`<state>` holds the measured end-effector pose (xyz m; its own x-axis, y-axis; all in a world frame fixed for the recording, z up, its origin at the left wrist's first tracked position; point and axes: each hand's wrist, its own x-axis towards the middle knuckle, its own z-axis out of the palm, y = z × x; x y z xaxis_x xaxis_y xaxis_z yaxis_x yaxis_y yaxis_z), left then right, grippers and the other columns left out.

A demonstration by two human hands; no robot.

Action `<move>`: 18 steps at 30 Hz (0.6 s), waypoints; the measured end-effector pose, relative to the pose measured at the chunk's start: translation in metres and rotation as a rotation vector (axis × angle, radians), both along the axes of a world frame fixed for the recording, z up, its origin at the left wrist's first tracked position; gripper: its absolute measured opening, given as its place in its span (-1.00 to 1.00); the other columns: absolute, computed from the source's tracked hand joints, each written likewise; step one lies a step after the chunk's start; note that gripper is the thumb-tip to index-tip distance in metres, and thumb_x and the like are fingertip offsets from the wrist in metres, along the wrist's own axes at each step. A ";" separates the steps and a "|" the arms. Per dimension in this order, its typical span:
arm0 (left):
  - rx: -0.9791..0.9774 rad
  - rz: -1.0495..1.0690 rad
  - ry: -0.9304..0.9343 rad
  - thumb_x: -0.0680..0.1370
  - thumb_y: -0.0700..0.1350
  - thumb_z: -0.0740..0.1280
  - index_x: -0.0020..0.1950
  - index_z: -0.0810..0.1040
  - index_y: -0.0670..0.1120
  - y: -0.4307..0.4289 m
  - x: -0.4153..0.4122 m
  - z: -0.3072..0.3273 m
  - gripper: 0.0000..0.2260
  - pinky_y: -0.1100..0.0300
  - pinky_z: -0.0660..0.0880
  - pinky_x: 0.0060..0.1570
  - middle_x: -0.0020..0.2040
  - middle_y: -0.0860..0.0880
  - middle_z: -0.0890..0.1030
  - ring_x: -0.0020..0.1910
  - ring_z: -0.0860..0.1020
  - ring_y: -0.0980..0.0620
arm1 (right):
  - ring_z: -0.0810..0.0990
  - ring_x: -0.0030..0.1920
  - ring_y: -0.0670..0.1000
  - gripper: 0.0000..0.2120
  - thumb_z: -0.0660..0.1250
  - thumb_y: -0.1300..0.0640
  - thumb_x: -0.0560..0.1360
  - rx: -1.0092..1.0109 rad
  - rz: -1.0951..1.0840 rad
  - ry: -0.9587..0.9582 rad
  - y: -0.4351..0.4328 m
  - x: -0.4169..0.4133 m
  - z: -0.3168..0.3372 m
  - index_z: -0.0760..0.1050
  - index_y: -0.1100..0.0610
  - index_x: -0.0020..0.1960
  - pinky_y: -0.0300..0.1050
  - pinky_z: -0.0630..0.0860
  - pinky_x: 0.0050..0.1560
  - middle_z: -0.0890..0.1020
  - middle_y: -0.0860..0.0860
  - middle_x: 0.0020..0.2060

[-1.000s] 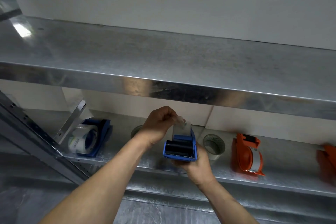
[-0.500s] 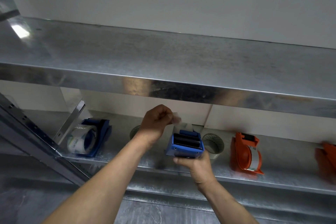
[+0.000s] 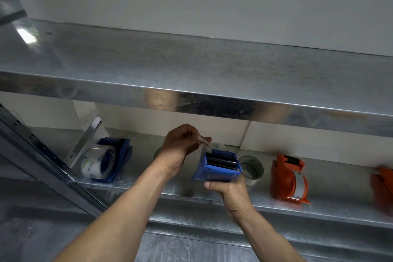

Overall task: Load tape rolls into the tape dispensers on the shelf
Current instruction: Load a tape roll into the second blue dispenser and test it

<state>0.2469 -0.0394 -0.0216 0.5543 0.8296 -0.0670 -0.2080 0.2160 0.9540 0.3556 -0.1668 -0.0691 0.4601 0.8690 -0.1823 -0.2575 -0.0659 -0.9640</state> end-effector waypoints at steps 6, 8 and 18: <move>-0.089 -0.015 -0.045 0.53 -0.43 0.19 -0.27 0.54 -0.13 0.004 -0.004 -0.007 -0.71 -0.15 0.44 0.24 -0.24 -0.21 0.67 0.06 0.65 -0.30 | 0.70 -0.17 0.00 -0.55 0.46 0.39 0.05 0.012 0.019 0.039 0.000 -0.003 0.000 0.71 -0.02 -0.16 -0.02 0.59 -0.11 0.72 0.05 -0.24; -0.131 -0.022 -0.081 0.52 -0.45 0.18 -0.27 0.53 -0.16 0.004 -0.007 -0.010 -0.71 -0.16 0.44 0.23 -0.26 -0.21 0.67 0.07 0.64 -0.32 | 0.69 -0.17 0.01 -0.55 0.47 0.38 0.05 0.000 0.023 0.050 0.000 -0.004 -0.002 0.70 -0.02 -0.16 0.02 0.58 -0.09 0.72 0.05 -0.24; 0.084 -0.071 0.047 0.36 -0.59 0.28 -0.36 0.46 -0.12 0.009 -0.008 -0.005 -0.63 -0.11 0.52 0.14 -0.31 -0.21 0.67 0.07 0.65 -0.27 | 0.68 -0.15 0.01 -0.52 0.46 0.39 0.05 0.010 0.047 0.042 -0.001 -0.004 -0.002 0.70 -0.06 -0.14 0.03 0.59 -0.09 0.71 0.05 -0.22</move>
<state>0.2385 -0.0306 -0.0268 0.6098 0.7921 -0.0268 -0.1492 0.1480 0.9777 0.3520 -0.1674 -0.0708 0.4109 0.8913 -0.1920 -0.2947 -0.0695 -0.9531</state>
